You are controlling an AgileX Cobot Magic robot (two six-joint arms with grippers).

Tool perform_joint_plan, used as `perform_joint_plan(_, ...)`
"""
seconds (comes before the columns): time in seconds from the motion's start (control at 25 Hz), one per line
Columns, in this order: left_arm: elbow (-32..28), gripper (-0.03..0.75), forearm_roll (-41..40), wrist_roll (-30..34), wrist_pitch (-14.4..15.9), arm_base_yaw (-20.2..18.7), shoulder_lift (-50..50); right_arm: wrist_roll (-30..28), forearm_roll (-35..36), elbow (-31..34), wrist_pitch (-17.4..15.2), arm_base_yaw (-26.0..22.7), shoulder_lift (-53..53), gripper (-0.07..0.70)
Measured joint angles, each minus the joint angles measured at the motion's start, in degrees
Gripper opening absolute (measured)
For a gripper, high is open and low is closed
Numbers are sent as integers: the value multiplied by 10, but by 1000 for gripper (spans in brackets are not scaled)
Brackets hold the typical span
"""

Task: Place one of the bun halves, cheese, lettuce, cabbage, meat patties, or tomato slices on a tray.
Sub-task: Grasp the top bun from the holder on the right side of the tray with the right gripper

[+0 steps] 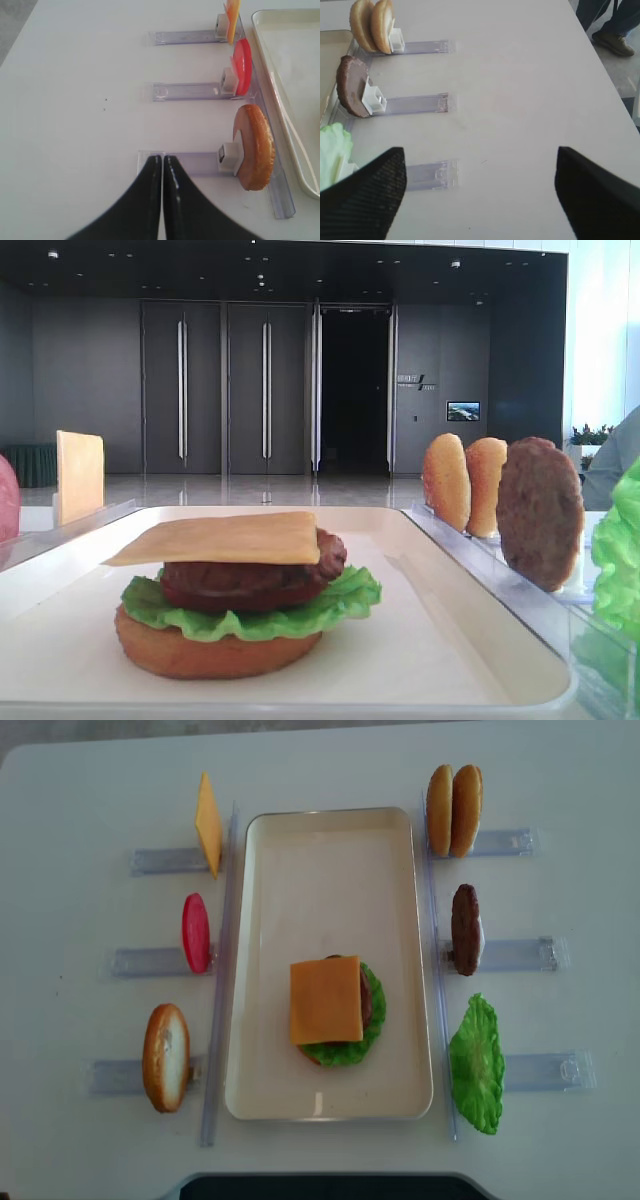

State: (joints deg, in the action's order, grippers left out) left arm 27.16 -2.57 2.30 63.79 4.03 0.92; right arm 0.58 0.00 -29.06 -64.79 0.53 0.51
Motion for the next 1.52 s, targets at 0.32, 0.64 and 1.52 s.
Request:
perform_joint_plan(0.32, 0, -7, 0, 0, 0, 0, 0, 0, 0, 0, 0, 0, 0, 577)
perform_joint_plan(0.64, 0, -7, 0, 0, 0, 0, 0, 0, 0, 0, 0, 0, 0, 577)
perform_joint_plan(1.52, 0, -7, 0, 0, 0, 0, 0, 0, 0, 0, 0, 0, 0, 577)
